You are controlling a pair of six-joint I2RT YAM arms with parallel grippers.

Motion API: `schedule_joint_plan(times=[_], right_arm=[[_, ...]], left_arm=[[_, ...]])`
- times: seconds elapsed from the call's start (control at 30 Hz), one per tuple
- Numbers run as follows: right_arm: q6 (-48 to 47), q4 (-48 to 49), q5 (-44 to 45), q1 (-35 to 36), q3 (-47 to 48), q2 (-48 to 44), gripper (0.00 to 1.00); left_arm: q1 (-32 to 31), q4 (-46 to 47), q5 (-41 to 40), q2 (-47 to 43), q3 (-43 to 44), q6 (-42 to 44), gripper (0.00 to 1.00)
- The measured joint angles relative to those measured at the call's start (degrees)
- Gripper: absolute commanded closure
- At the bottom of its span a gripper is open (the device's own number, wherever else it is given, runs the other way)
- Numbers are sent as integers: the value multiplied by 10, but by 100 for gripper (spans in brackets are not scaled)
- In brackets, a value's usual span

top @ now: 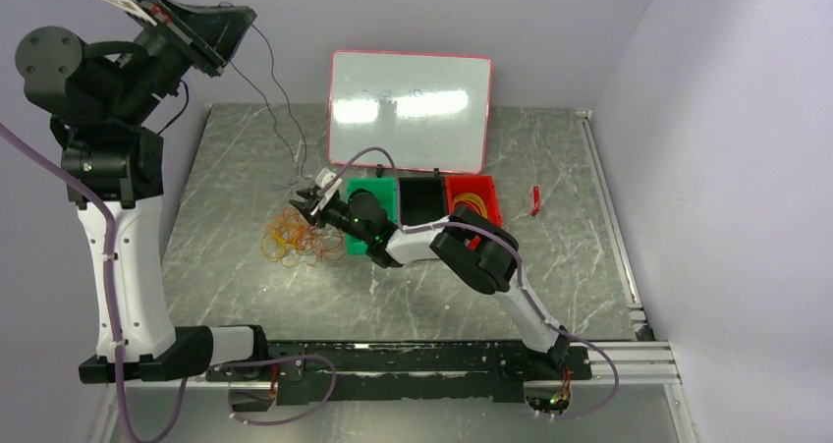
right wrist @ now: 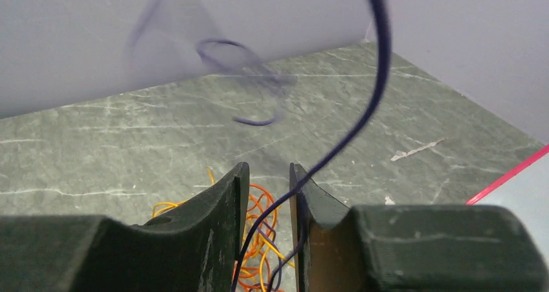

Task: Untangle the cables

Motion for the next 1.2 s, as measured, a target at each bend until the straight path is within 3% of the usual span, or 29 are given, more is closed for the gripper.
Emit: schedule_joint_plan(times=[0.2,0.5,0.7,0.9,1.2], right_arm=[[3,-2,3,5,0,0,74],[10,-3,4,9,0,1,73],[12,-2,6,14,0,4,63],[13,10,13,22,-12,4,60],[17,42,17,25,-23,4,42]], left_arm=[[0,-3,-36,42,86,0,93],[6,16,-54,81,161,-15,93],[15,17,-55,122,208,-27,93],[34,19,-61,142,220,-41,93],[59,44,-65,159,229,-72,93]])
